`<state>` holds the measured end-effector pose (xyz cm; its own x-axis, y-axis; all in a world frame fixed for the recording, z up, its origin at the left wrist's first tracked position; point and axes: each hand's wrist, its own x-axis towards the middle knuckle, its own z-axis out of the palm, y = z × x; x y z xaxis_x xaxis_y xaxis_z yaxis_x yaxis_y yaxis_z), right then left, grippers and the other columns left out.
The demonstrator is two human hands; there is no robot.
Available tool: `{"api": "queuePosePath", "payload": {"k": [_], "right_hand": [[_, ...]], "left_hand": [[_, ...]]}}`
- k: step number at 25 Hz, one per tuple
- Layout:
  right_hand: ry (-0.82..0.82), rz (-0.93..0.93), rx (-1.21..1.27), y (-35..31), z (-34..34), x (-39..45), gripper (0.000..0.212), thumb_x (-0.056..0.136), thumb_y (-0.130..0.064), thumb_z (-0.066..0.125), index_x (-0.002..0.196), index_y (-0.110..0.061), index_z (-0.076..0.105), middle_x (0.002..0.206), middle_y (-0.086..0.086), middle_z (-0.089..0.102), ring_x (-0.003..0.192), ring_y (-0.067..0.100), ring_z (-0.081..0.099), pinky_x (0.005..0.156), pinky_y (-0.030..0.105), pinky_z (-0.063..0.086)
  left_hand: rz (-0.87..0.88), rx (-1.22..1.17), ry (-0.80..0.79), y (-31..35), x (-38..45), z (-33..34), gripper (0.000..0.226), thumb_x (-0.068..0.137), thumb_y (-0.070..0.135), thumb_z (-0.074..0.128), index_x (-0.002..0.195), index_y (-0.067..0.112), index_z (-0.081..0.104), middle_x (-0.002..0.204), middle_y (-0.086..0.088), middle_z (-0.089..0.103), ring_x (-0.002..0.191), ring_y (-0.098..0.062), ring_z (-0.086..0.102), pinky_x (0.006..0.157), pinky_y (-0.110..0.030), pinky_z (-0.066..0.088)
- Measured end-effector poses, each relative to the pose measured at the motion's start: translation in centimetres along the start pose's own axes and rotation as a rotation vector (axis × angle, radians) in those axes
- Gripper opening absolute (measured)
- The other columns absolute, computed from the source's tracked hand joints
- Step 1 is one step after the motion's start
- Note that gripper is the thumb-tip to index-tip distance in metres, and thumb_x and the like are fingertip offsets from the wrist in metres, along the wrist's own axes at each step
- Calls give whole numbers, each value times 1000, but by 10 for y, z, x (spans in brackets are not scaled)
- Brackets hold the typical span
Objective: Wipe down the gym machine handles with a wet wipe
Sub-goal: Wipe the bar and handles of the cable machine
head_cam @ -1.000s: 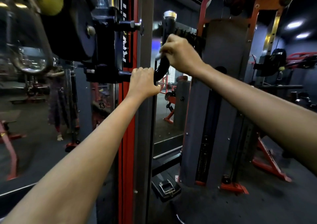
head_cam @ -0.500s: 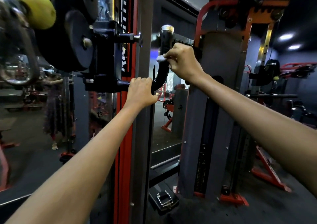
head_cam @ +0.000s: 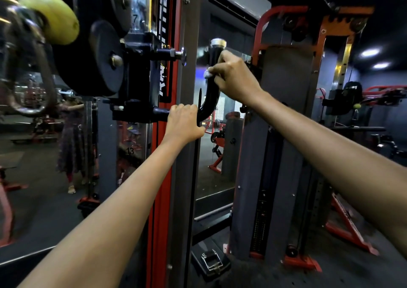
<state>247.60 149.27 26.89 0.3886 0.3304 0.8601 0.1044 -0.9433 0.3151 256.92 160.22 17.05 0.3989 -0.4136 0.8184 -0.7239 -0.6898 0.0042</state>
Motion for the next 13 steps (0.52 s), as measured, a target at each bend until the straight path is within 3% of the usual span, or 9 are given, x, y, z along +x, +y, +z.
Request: {"api": "queuePosePath", "payload": {"k": [2, 4, 7, 11, 13], "right_hand": [[52, 60, -22, 3, -11, 24, 26, 89, -14, 52, 102, 1, 70, 98, 20, 56, 85, 27, 56, 74, 29, 46], [99, 82, -76, 8, -16, 44, 25, 91, -11, 50, 105, -1, 69, 102, 17, 55, 88, 25, 57, 73, 22, 42], [-20, 15, -179, 7, -3, 47, 23, 92, -11, 51, 90, 3, 69, 98, 17, 54, 86, 30, 57, 68, 29, 43], [-16, 85, -94, 4, 4, 39, 16, 85, -1, 55, 86, 2, 71, 95, 17, 61, 86, 30, 61, 73, 33, 49], [-103, -4, -65, -2, 7, 21, 13, 81, 2, 58, 80, 4, 70, 89, 18, 63, 82, 32, 62, 72, 38, 51]], "left_hand": [[0, 2, 14, 0, 0, 1, 32, 81, 35, 61, 101, 10, 55, 97, -5, 61, 98, -24, 54, 92, -33, 34], [1, -5, 25, -1, 0, 2, 31, 81, 34, 61, 100, 10, 55, 96, -4, 61, 97, -24, 54, 92, -33, 35], [3, -13, 14, -2, 0, 1, 30, 81, 32, 61, 100, 10, 55, 96, -5, 61, 98, -24, 54, 92, -33, 34], [6, -27, -13, -3, 2, 0, 32, 81, 32, 61, 103, 10, 55, 99, -6, 61, 100, -25, 53, 93, -34, 34], [16, -17, -36, -3, 2, -1, 34, 81, 33, 61, 105, 10, 54, 101, -6, 61, 101, -26, 53, 92, -34, 34]]}}
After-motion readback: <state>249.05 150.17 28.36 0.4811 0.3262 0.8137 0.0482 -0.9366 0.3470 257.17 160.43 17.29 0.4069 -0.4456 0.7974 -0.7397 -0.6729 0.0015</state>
